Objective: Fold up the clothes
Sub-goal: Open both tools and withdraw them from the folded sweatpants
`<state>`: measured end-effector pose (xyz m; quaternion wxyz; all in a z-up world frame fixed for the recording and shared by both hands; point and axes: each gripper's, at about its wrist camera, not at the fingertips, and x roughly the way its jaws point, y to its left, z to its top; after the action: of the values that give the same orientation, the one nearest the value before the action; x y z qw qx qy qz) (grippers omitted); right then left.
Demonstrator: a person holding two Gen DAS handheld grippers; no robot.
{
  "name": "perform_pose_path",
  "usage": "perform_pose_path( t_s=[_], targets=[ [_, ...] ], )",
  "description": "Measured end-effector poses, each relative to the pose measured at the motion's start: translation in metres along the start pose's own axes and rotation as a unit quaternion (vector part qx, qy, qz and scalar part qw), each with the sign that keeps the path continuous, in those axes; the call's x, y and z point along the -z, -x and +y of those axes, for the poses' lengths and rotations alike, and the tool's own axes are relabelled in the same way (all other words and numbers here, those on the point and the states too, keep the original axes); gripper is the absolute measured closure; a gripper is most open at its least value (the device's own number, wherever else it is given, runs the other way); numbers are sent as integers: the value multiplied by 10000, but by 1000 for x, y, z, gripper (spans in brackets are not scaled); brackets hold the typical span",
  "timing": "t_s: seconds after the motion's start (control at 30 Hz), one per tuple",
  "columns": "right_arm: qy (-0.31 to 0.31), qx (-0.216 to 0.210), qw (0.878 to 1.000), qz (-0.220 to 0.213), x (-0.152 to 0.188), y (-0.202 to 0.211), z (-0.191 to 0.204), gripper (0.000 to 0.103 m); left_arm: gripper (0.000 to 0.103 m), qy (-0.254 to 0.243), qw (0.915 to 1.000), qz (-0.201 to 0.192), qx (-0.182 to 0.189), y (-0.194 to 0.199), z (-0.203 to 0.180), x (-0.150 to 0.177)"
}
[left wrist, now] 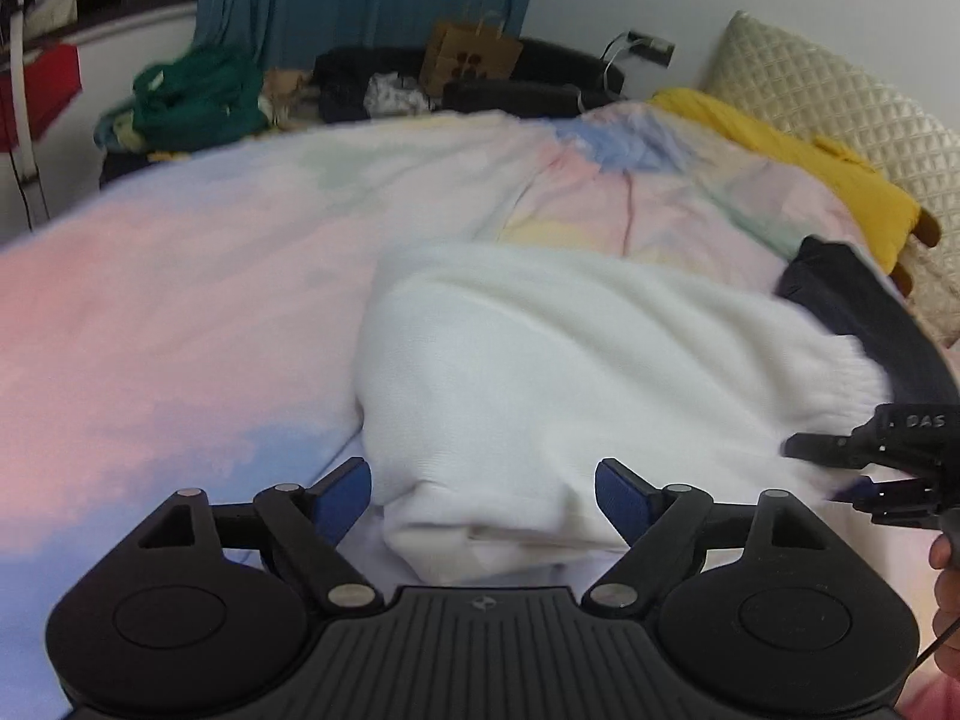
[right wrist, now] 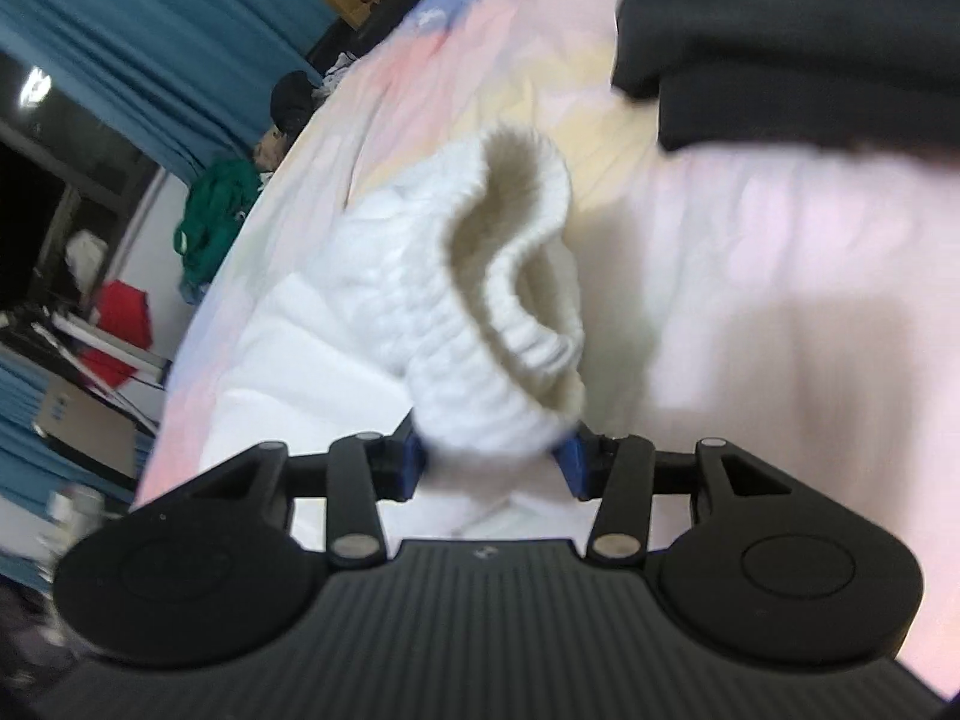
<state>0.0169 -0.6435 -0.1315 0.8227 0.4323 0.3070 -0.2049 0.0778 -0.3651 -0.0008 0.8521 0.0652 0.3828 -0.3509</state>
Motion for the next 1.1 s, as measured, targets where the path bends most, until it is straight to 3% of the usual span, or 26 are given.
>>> perform_pose_path(
  t_s=[0.07,0.17,0.27,0.3,0.43,0.6,0.73,0.97,1.1],
  targets=[
    [433,126,9989,-104,4,27,15,55,16,-17,9999,-165,11,33,-5,-2],
    [1012,161,9941,-352,11,71,39,55,0,-239,9984,-516,-44,85,-18,-1],
    [1459,132,9873,-622,21,113,67,55,0,-440,9956,-816,-160,136,-32,3],
    [1584,120,9848,-702,25,126,77,51,0,-455,9947,-896,-195,152,-36,5],
    [1973,-199,9733,-1152,52,175,104,16,0,-510,9905,-1240,-302,215,-47,19],
    [2323,-357,9613,-1436,91,204,126,18,0,-452,9855,-1577,-429,277,-46,48],
    [2497,-327,9540,-1629,126,208,128,18,0,-489,9836,-1676,-458,305,-47,75],
    [2631,-185,9468,-1843,167,203,121,18,0,-530,9751,-1948,-912,314,-49,107],
    [2731,-3,9391,-2085,184,200,119,18,0,-420,9774,-1916,-785,310,-44,117]
  ],
)
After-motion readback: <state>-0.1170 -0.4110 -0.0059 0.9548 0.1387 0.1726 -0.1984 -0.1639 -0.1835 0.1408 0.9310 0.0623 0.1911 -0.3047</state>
